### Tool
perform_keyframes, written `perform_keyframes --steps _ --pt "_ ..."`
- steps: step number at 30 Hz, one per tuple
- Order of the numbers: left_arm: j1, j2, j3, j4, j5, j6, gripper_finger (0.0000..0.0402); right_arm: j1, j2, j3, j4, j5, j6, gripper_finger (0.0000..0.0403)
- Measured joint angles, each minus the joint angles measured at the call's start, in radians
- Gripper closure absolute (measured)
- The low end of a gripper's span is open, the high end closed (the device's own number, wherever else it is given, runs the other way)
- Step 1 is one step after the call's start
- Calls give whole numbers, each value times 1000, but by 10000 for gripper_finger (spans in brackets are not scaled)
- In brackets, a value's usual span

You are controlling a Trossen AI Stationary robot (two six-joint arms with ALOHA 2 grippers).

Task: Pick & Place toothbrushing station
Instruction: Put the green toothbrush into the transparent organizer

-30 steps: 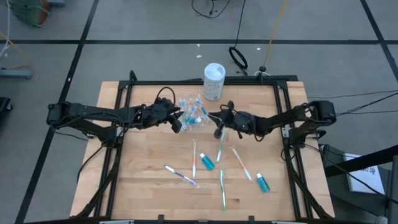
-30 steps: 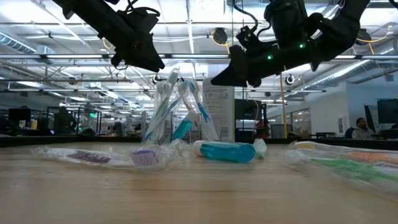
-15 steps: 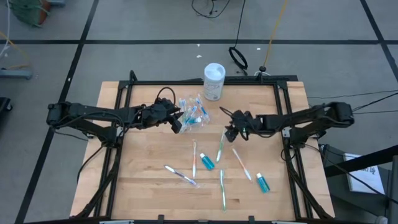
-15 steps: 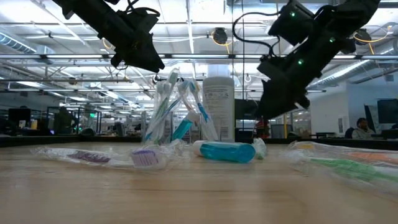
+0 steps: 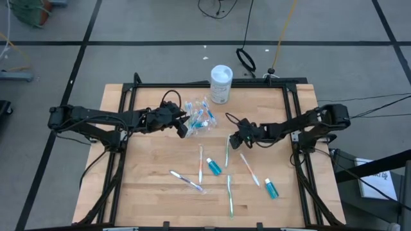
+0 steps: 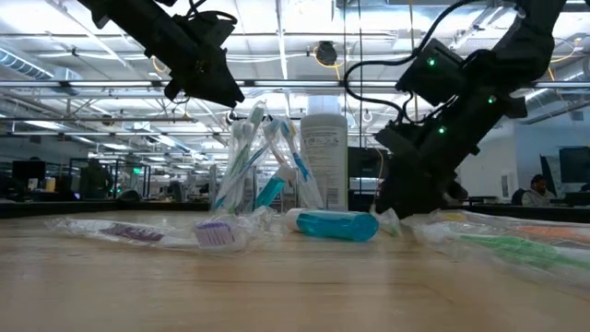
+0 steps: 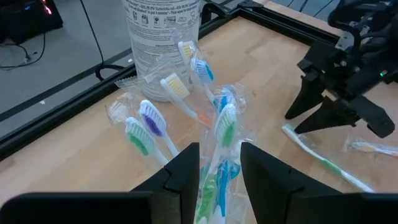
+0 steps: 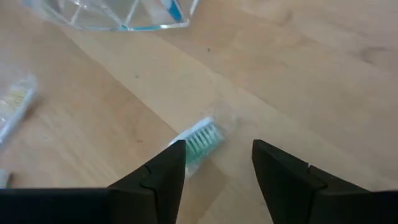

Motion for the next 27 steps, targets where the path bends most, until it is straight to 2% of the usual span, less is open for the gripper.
perform_keyframes --steps 4,7,11,15,21,27 --pt "0 0 0 -1 1 5 282 -1 58 0 129 3 -81 237" --pt "0 0 0 -1 1 9 282 -6 90 0 215 -11 -105 265" --pt "0 0 0 -1 1 11 282 -16 120 1 263 -82 -108 326" --pt "0 0 0 -3 1 12 282 -17 138 0 301 -106 -146 392" --pt "0 0 0 -7 1 14 282 -37 95 0 333 -108 -252 400" --pt "0 0 0 -7 1 14 282 -67 -19 0 361 -102 -338 402"
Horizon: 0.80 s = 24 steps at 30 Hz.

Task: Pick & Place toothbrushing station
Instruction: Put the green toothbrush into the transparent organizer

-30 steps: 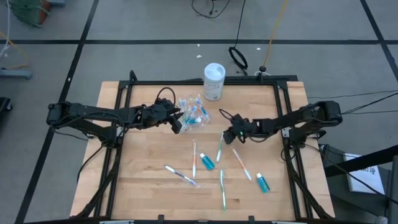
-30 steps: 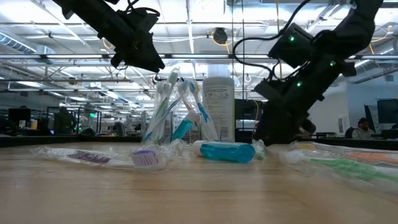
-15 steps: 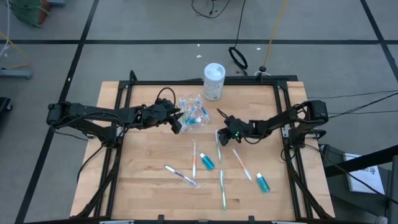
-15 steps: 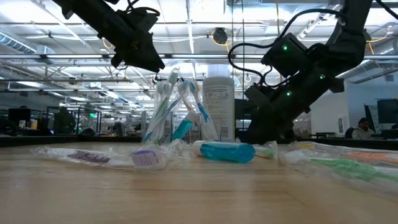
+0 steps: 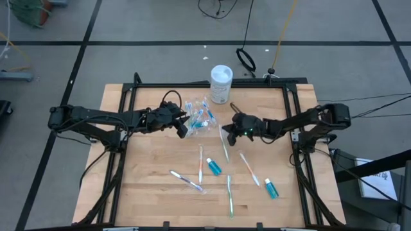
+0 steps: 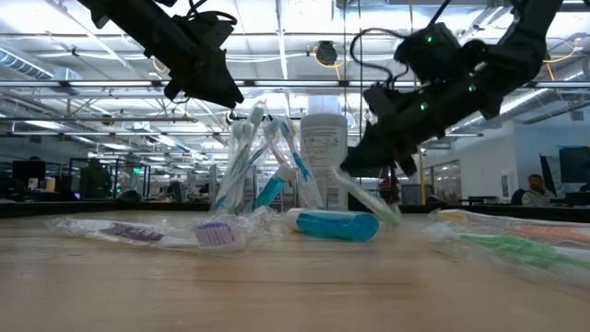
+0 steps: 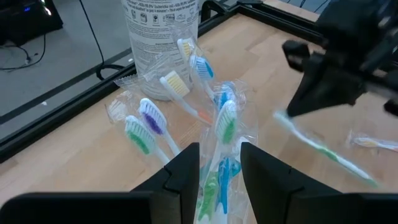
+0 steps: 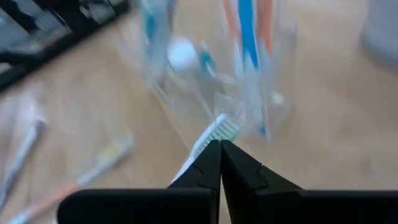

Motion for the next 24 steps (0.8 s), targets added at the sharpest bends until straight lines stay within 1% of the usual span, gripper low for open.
perform_keyframes --steps 2,4,8,10,13,16,19,24 --pt "0 0 0 0 0 2 282 -5 -28 0 44 22 -41 402" --pt "0 0 0 0 0 5 282 -5 -50 0 126 44 -97 402" --pt "0 0 0 1 0 8 282 -5 -52 0 394 124 -251 402" --pt "0 0 0 1 0 8 282 -10 -44 2 533 131 -352 402" --pt "0 0 0 2 -1 8 282 -27 -37 6 646 133 -460 403" --pt "1 0 0 6 -8 7 282 -49 -38 34 683 133 -525 403" --pt "1 0 0 11 -22 7 282 -73 -38 61 649 130 -564 403" --pt "1 0 0 11 -23 7 282 -105 -6 77 595 129 -558 403"
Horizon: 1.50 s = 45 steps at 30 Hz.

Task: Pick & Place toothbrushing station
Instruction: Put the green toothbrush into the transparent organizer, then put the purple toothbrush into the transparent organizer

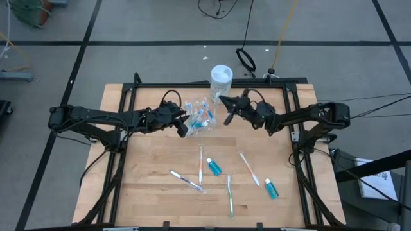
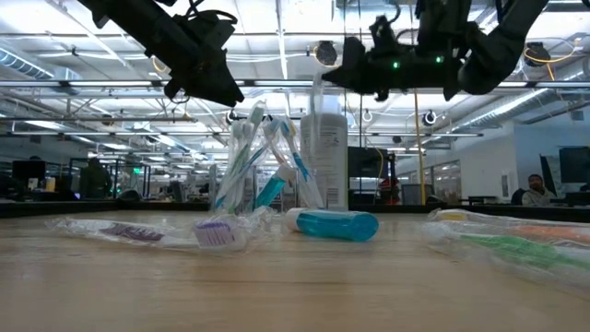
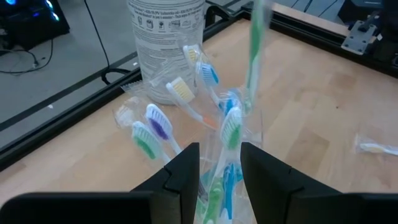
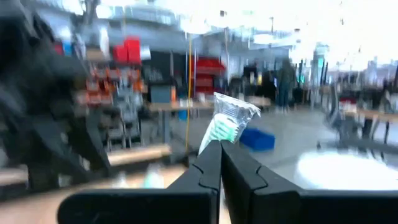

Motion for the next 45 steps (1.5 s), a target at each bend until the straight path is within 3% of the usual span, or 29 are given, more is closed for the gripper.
perform_keyframes --steps 12,23,28,33,37,45 --pt "0 0 0 -1 -1 -2 282 10 -2 0 -373 -3 71 403" --pt "0 0 0 -1 -1 -14 282 10 -1 0 -384 -5 64 384" --pt "0 0 0 -1 23 -75 282 10 -3 0 -430 -96 84 351" --pt "0 0 0 -1 99 -85 282 10 0 -2 -460 -111 61 311" --pt "-6 0 0 -2 236 -86 282 11 -21 -2 -451 -111 15 281" --pt "-124 44 0 4 392 -161 282 11 -204 -2 -519 -111 -123 253"
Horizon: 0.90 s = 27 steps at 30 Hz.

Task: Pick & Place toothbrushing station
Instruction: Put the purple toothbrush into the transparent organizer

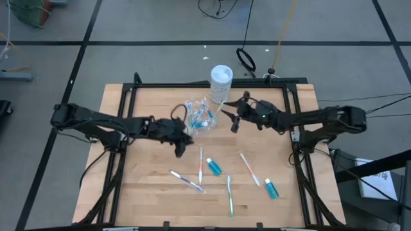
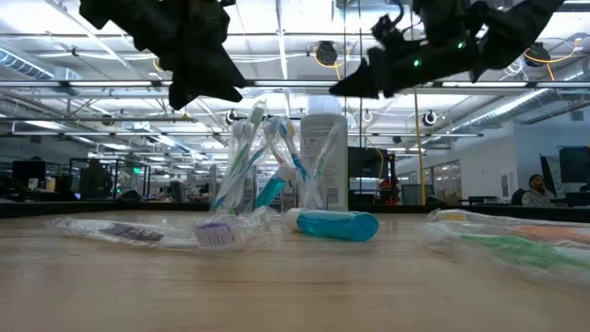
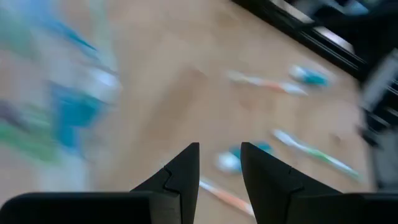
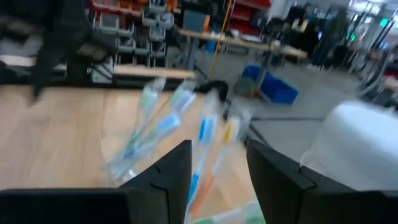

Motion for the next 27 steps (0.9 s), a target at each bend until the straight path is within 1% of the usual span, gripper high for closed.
perform_keyframes --steps 3,6,8,10,12,14,17,19,23,27 --pt "-79 49 0 34 56 -51 282 0 -84 0 -44 0 -27 253" --pt "-173 122 0 138 97 -76 282 0 -152 0 -66 1 -36 257" --pt "-232 181 0 238 106 -52 282 0 -182 0 -68 2 -39 260" --pt "-285 246 0 336 101 8 282 0 -205 0 -69 2 -62 260" --pt "-329 313 0 395 88 47 282 0 -218 0 -66 2 -97 260" --pt "-361 386 0 412 87 43 282 0 -222 0 -70 3 -137 260" --pt "-398 487 0 412 87 -35 282 0 -222 0 -71 3 -212 259" --pt "-420 541 0 411 83 -42 282 0 -222 0 -75 3 -249 260" --pt "-464 622 3 435 65 80 282 0 -222 0 -80 4 -269 261" --pt "-483 657 5 435 23 198 282 0 -222 0 -81 4 -269 262"
